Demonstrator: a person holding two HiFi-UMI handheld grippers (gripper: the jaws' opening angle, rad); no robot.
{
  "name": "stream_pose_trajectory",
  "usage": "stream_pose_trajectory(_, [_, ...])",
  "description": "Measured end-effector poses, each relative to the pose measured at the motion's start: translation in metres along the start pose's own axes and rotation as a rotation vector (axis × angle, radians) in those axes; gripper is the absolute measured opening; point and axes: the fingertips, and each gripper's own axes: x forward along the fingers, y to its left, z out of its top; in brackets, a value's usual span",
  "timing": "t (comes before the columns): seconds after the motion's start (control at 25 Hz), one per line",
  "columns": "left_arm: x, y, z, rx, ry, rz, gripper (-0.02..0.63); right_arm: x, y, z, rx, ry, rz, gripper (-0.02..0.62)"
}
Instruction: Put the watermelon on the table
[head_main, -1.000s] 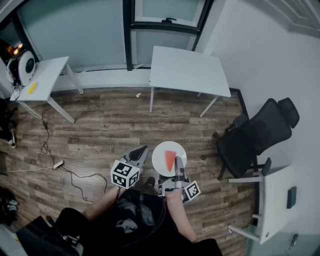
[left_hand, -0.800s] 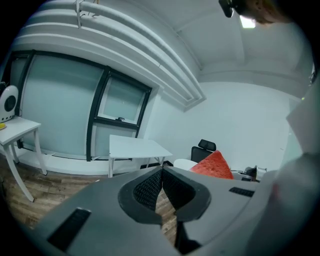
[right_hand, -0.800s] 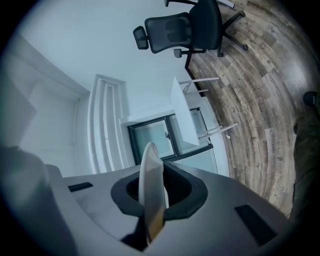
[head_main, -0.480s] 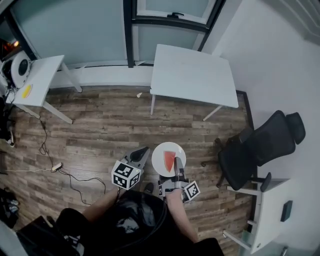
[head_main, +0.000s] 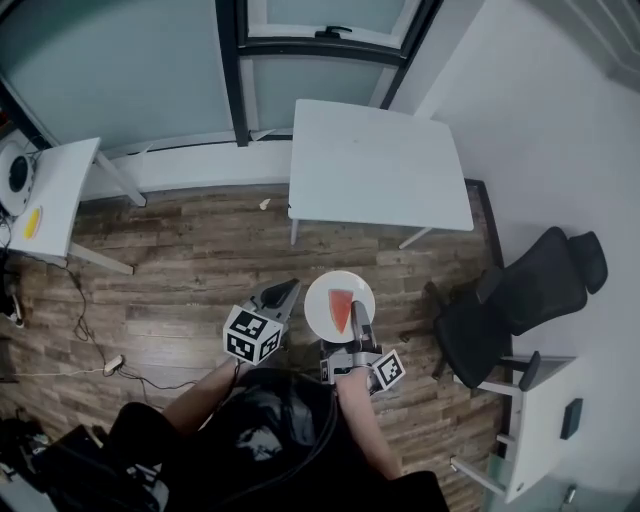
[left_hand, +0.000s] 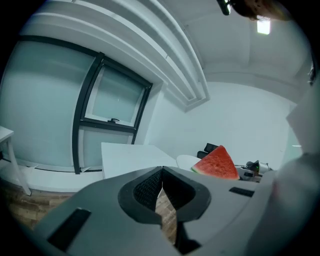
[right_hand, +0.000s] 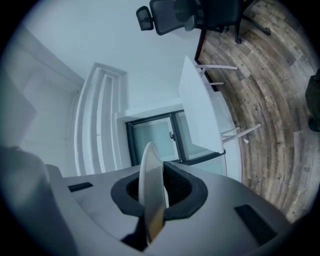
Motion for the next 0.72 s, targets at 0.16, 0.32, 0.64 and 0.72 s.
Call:
stream_pose_trajectory(0.16, [0.032,0.018,0.015,-0.012,-0.003,0.011,0.005,0.036,-0.003,0.024,0.004,-0.022,-0.012,0.026])
stream_pose_trajectory(0.32, [0.072,0.043,0.021,-0.035,0.003,0.039,0.005,0.087,-0.012,0.049,0.023,-0.003,-0.019,0.026])
stream_pose_trajectory(0.64, [0.177,0.089,0.074,-0.031,0.024,0.088,0.005,0.208,0.000,0.119,0.005,0.062,-0.032,0.026])
stream_pose_trajectory(0.72, [0.204,0.098,0.083,-0.037,0.035,0.104,0.005,0.231,-0.003,0.142,-0.002,0.068,-0.058,0.026])
